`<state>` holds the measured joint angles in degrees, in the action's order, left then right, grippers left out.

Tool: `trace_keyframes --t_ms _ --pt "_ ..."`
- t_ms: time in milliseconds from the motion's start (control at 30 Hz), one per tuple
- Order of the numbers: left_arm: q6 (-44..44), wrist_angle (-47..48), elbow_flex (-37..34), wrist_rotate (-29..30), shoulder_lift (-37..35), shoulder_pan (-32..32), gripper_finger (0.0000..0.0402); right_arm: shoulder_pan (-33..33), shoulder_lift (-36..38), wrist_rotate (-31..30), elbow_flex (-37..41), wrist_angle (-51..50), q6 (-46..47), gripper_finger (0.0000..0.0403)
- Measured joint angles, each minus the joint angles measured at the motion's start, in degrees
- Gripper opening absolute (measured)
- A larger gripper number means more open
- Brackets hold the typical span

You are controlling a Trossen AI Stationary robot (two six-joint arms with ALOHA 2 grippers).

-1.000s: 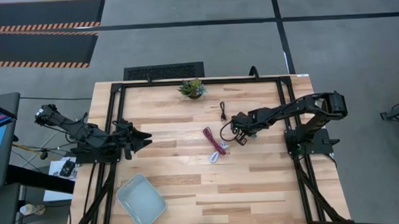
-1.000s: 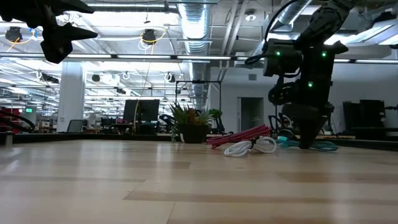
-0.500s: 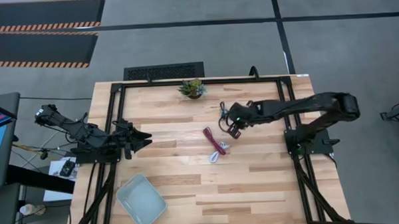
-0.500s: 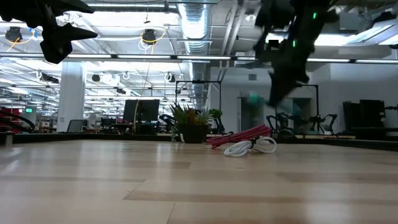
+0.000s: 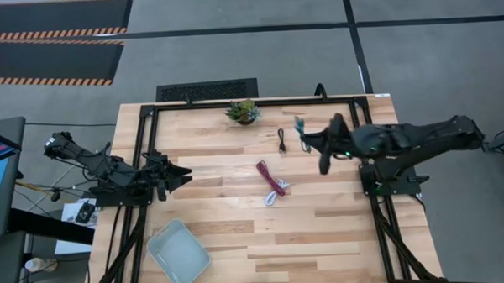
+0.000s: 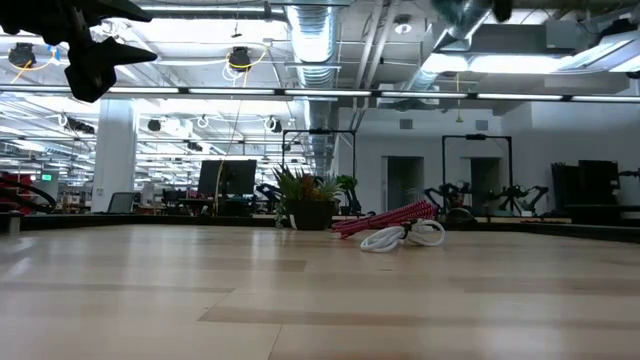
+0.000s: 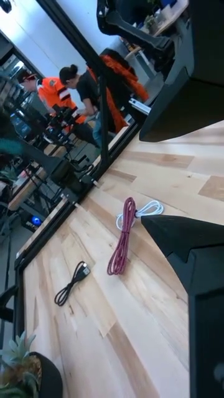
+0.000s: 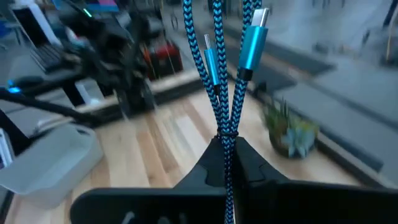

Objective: Pick and place USB-C Cables
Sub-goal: Put the blue charger cable into the gray bin

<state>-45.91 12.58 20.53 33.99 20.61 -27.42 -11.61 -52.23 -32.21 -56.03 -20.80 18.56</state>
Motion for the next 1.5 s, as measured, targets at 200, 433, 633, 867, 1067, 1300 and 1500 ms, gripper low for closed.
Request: trace_keyframes --t_ms 200,433,633,867,1067,1300,1500 --pt "0.0 0.0 0.0 1.3 0.0 0.0 0.0193 -10.9 0.2 -12.5 0.1 2.0 -5.1 0.0007" --pt "0.0 0.0 0.0 1.3 0.0 0.0 0.0193 -16.3 -0.7 -17.4 5.5 9.9 -6.6 0.0007" --pt "0.0 0.0 0.0 1.3 0.0 0.0 0.0193 -16.0 -0.8 -15.7 13.1 23.1 -6.6 0.0008" --pt "0.5 -0.1 0.0 2.0 0.0 0.0 0.0193 -14.8 -3.5 -12.8 19.5 36.8 -6.6 0.0008" --pt "1.2 -0.6 0.0 3.7 0.0 0.0 0.0193 -13.0 -8.7 -9.6 22.9 47.3 -6.6 0.0008" --pt "1.3 -0.6 0.0 3.4 0.0 0.0 0.0193 -8.1 -16.8 0.8 23.9 60.8 -6.5 0.0008" --pt "2.0 -1.3 0.0 2.7 0.0 0.0 0.0193 -4.1 -24.5 8.4 23.8 73.8 -6.4 0.0008"
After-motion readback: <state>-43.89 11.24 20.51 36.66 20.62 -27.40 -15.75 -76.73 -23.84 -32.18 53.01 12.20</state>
